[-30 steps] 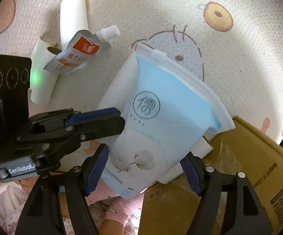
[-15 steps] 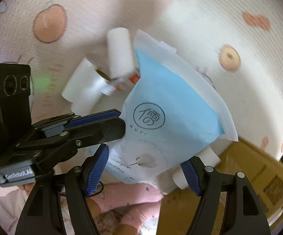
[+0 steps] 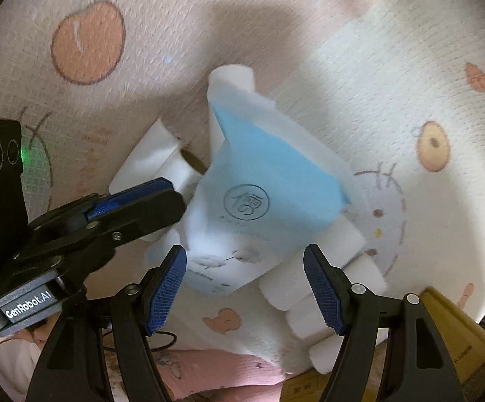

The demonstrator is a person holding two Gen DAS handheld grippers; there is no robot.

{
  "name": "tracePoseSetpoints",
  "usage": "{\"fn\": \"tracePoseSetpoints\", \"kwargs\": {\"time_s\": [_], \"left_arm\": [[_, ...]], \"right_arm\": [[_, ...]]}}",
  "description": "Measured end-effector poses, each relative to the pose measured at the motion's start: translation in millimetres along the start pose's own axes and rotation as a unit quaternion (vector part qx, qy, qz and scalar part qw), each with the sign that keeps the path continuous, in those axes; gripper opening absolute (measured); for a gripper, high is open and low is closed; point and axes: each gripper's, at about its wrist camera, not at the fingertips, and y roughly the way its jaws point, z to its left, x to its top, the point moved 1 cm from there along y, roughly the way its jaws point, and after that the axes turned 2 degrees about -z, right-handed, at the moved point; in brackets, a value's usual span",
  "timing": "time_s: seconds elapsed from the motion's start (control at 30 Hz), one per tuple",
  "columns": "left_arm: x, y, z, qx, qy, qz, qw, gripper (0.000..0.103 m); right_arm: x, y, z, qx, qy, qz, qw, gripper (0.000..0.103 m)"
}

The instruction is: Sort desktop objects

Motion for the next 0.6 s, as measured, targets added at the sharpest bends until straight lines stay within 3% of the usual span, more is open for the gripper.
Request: {"fn": "tracePoseSetpoints", "kwargs": {"time_s": [0.1,0.27,0.4,0.5,0.6], "left_arm": [[2,-5,-14,0.007,0.022,-0.014,0.9996,0.029],[-4,-22,-34,0.025,0.079,-0.032,0.9961,0.031],[-12,-27,-47,0.03,0.114,-0.032,0.9925,0.033],[-16,-24,-60,0.035,0.132,-0.031,0.9902,0.035],[-21,-27,-67,0.043,0.155,-0.033,0.9864,0.038]], "right_arm": [[-8,-21,-7,-0.001,-0.005,-0.017,1.0,0.071],[-21,-61,-20,-0.009,0.012,-0.081,0.997,0.071],[-33,-80,-8,-0.007,0.047,-0.131,0.99,0.071],[-36,-75,3,-0.012,0.064,-0.175,0.982,0.071],[-49,-70,8,0.012,0.08,-0.208,0.975,0.071]]}}
